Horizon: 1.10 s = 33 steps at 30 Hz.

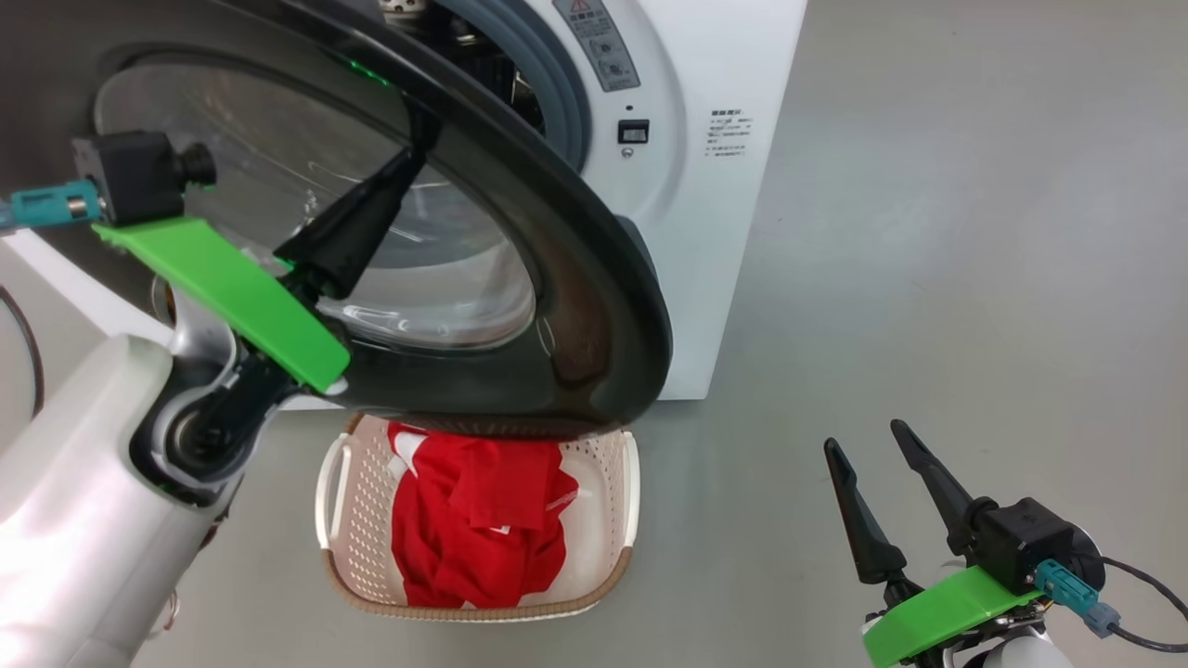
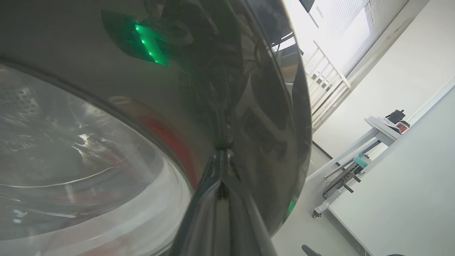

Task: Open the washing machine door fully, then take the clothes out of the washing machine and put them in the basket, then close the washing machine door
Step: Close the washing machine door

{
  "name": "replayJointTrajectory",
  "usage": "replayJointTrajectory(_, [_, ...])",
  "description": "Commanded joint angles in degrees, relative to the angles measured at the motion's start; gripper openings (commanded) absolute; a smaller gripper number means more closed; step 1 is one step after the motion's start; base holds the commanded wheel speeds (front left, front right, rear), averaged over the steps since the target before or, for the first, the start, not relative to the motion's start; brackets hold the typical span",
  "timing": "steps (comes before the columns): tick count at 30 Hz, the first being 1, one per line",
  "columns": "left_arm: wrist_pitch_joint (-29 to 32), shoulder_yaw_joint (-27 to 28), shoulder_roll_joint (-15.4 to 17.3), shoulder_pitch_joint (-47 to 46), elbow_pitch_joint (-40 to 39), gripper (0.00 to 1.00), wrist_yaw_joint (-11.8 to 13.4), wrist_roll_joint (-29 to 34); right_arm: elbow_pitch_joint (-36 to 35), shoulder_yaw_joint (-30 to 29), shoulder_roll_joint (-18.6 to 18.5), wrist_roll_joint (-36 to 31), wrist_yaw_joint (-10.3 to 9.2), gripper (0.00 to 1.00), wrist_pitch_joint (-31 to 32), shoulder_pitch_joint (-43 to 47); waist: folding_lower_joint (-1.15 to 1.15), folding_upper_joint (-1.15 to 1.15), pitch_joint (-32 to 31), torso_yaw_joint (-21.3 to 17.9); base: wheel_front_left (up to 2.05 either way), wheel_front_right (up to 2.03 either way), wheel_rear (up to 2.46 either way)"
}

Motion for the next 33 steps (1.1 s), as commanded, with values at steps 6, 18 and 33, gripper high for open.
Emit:
replayJointTrajectory(6, [-5.0,-1.0,2.8,-5.9,2.0,0.00,-0.4,0.3,-1.6,1.1,0.1,-0.7,0.35,1.00,-0.4,-2.1,0.00,0.00,1.1,-0.9,0.00,0.00,0.00])
replayJointTrajectory(18, [-11.9,-8.7,3.0,-11.9,8.6,0.00,-0.4,1.9,-1.8,1.2,0.1,-0.1,0.35,1.00,-0.4,-3.4,0.00,0.00,3.1,-2.4,0.00,0.00,0.00])
replayJointTrajectory(33, [-17.3,-14.0,2.8,-18.4,14.9,0.00,-0.4,0.1,-2.2,1.7,0.1,0.8,0.35,1.00,-0.4,-5.1,0.00,0.00,5.7,-5.0,0.00,0.00,0.00])
